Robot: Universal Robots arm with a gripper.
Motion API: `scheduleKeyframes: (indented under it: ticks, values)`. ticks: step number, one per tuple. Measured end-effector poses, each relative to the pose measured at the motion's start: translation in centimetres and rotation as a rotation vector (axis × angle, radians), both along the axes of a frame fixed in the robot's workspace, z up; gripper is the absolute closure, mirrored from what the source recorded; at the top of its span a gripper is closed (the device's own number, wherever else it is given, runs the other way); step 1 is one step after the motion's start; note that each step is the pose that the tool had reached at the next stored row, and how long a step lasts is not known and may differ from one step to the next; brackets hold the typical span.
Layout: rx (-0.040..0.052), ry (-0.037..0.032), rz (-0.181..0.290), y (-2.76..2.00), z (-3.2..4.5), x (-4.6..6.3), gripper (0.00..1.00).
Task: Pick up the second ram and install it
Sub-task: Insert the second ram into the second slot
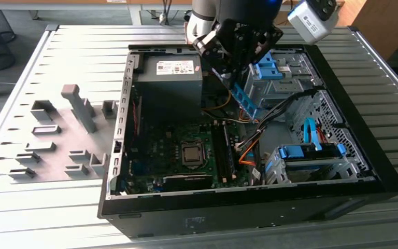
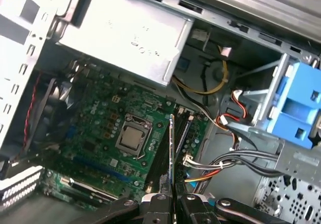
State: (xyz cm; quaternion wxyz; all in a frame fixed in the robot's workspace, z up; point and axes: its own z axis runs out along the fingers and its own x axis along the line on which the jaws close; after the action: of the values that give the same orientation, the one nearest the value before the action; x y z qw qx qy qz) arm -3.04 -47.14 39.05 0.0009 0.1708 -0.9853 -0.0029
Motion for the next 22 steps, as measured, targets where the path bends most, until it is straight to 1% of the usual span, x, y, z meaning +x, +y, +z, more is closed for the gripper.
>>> scheduleKeyframes:
  ticks: [14, 22]
  values:
    - [-0.0004, 0.0, -0.23, 0.0, -0.26, 0.0, 0.86]
    - [-0.0007, 0.0, -0.37, 0.0, -0.43, 0.0, 0.86]
